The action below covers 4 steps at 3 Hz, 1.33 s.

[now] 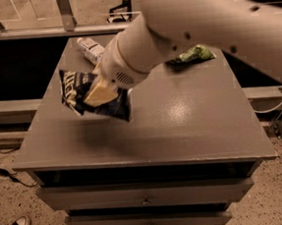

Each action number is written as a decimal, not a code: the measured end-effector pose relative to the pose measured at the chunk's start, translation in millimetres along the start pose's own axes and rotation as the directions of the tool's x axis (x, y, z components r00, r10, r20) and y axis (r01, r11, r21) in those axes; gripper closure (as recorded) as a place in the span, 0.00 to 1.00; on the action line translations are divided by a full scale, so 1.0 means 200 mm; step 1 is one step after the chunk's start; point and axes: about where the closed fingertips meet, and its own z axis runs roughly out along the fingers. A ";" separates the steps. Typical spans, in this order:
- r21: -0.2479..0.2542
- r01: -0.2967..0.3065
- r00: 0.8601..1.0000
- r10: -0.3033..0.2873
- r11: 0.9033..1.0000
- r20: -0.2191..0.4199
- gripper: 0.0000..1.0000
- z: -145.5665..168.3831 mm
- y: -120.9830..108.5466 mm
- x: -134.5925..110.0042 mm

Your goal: Move blue chip bag near green jalapeno chip bag

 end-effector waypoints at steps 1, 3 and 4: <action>0.093 0.000 1.000 0.003 0.996 -0.030 1.00 -0.28 -0.12 0.08; 0.173 -0.024 0.999 0.032 0.985 -0.042 1.00 -0.38 -0.24 0.25; 0.266 -0.051 0.996 0.068 0.963 -0.055 1.00 -0.48 -0.46 0.52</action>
Offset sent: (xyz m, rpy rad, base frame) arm 0.0056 -0.0456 0.0286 -0.0217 -0.0518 -0.0629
